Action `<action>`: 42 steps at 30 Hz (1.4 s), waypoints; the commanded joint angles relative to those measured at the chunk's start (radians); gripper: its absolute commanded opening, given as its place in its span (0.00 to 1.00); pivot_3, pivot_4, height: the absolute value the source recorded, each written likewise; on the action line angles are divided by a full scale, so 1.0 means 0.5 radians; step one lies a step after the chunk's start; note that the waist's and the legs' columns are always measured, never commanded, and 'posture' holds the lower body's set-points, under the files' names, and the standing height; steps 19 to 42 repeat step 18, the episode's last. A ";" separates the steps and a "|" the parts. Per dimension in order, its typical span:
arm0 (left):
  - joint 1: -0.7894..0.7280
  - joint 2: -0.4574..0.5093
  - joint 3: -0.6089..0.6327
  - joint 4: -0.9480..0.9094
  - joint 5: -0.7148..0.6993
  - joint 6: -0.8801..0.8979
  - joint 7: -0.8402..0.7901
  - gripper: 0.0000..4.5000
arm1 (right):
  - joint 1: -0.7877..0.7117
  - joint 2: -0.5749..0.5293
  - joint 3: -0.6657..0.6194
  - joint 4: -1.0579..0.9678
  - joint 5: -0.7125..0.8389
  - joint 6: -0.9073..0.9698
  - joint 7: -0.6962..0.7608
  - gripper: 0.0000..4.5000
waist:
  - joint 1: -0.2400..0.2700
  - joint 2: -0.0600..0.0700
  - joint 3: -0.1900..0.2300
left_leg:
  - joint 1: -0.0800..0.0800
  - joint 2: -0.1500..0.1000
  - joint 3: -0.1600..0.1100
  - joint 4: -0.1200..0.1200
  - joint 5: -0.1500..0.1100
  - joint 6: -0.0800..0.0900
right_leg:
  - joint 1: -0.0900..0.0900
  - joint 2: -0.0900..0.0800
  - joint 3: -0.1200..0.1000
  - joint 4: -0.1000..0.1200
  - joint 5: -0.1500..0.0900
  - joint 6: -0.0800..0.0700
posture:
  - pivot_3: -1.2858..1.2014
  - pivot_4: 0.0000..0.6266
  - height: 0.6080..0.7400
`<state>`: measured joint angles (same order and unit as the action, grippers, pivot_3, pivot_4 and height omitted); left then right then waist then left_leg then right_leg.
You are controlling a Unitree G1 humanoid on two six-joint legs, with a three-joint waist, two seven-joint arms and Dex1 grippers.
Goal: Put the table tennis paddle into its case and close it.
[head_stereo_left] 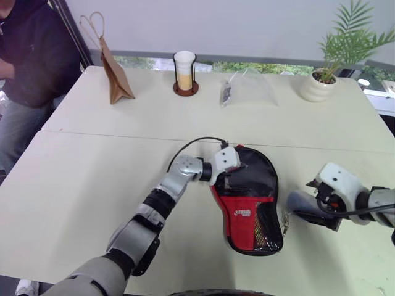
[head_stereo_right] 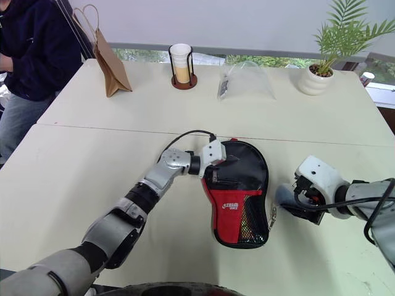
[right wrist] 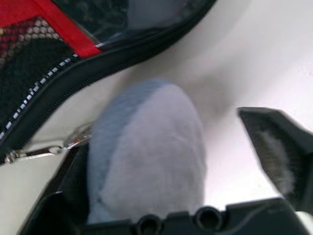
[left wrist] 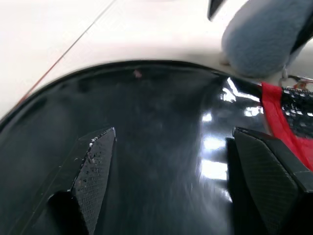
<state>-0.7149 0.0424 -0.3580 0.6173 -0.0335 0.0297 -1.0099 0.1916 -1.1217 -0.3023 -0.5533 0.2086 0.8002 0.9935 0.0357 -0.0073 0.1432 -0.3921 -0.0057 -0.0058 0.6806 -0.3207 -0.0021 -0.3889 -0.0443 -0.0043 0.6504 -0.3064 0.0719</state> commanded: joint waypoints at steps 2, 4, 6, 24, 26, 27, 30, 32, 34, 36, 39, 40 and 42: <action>0.054 0.141 0.144 -0.374 -0.167 0.308 -0.073 0.89 | -0.126 -0.061 -0.273 -0.001 0.178 -0.010 0.153 0.99 | -0.001 0.004 0.010 | 0.000 0.000 0.000 0.000 0.000 0.000 | 0.000 0.000 0.000 0.001 0.000 0.000 | 0.52 0.24 1.00; 0.099 0.290 0.253 -0.714 -0.325 0.545 -0.132 0.89 | -0.227 -0.092 -0.416 -0.022 0.335 0.060 0.262 0.99 | -0.003 0.010 0.018 | -0.001 -0.001 0.000 0.000 0.000 -0.001 | -0.001 0.000 0.000 0.001 0.000 0.000 | 0.52 0.24 1.00; 0.159 0.452 0.354 -1.016 -0.482 0.768 -0.187 0.89 | -0.308 -0.125 -0.512 -0.050 0.464 0.124 0.337 0.99 | -0.004 0.013 0.027 | -0.003 -0.001 0.000 0.000 0.001 -0.001 | -0.003 0.000 0.000 0.002 0.000 0.000 | 0.52 0.24 1.00; 0.534 1.227 0.805 -1.887 -1.000 1.395 -0.224 0.89 | -0.341 -0.178 -0.687 -0.169 0.727 0.265 0.409 0.99 | 0.004 0.014 0.031 | -0.003 -0.001 0.000 0.001 0.002 -0.003 | 0.000 -0.002 0.000 0.000 0.000 0.000 | 0.52 0.24 1.00; 0.534 1.227 0.805 -1.887 -1.000 1.395 -0.224 0.89 | -0.341 -0.178 -0.687 -0.169 0.727 0.265 0.409 0.99 | 0.004 0.014 0.031 | -0.003 -0.001 0.000 0.001 0.002 -0.003 | 0.000 -0.002 0.000 0.000 0.000 0.000 | 0.52 0.24 1.00; 0.534 1.227 0.805 -1.887 -1.000 1.395 -0.224 0.89 | -0.341 -0.178 -0.687 -0.169 0.727 0.265 0.409 0.99 | 0.004 0.014 0.031 | -0.003 -0.001 0.000 0.001 0.002 -0.003 | 0.000 -0.002 0.000 0.000 0.000 0.000 | 0.52 0.24 1.00; 0.534 1.227 0.805 -1.887 -1.000 1.395 -0.224 0.89 | -0.341 -0.178 -0.687 -0.169 0.727 0.265 0.409 0.99 | 0.004 0.014 0.031 | -0.003 -0.001 0.000 0.001 0.002 -0.003 | 0.000 -0.002 0.000 0.000 0.000 0.000 | 0.52 0.24 1.00; 0.534 1.227 0.805 -1.887 -1.000 1.395 -0.224 0.89 | -0.341 -0.178 -0.687 -0.169 0.727 0.265 0.409 0.99 | 0.004 0.014 0.031 | -0.003 -0.001 0.000 0.001 0.002 -0.003 | 0.000 -0.002 0.000 0.000 0.000 0.000 | 0.52 0.24 1.00; 0.534 1.227 0.805 -1.887 -1.000 1.395 -0.224 0.89 | -0.341 -0.178 -0.687 -0.169 0.727 0.265 0.409 0.99 | 0.004 0.014 0.031 | -0.003 -0.001 0.000 0.001 0.002 -0.003 | 0.000 -0.002 0.000 0.000 0.000 0.000 | 0.52 0.24 1.00; 0.534 1.227 0.805 -1.887 -1.000 1.395 -0.224 0.89 | -0.341 -0.178 -0.687 -0.169 0.727 0.265 0.409 0.99 | 0.004 0.014 0.031 | -0.003 -0.001 0.000 0.001 0.002 -0.003 | 0.000 -0.002 0.000 0.000 0.000 0.000 | 0.52 0.24 1.00; 0.534 1.227 0.805 -1.887 -1.000 1.395 -0.224 0.89 | -0.341 -0.178 -0.687 -0.169 0.727 0.265 0.409 0.99 | 0.004 0.014 0.031 | -0.003 -0.001 0.000 0.001 0.002 -0.003 | 0.000 -0.002 0.000 0.000 0.000 0.000 | 0.52 0.24 1.00; 0.534 1.227 0.805 -1.887 -1.000 1.395 -0.224 0.89 | -0.341 -0.178 -0.687 -0.169 0.727 0.265 0.409 0.99 | 0.004 0.014 0.031 | -0.003 -0.001 0.000 0.001 0.002 -0.003 | 0.000 -0.002 0.000 0.000 0.000 0.000 | 0.52 0.24 1.00; 0.534 1.227 0.805 -1.887 -1.000 1.395 -0.224 0.89 | -0.341 -0.178 -0.687 -0.169 0.727 0.265 0.409 0.99 | 0.004 0.014 0.031 | -0.003 -0.001 0.000 0.001 0.002 -0.003 | 0.000 -0.002 0.000 0.000 0.000 0.000 | 0.52 0.24 1.00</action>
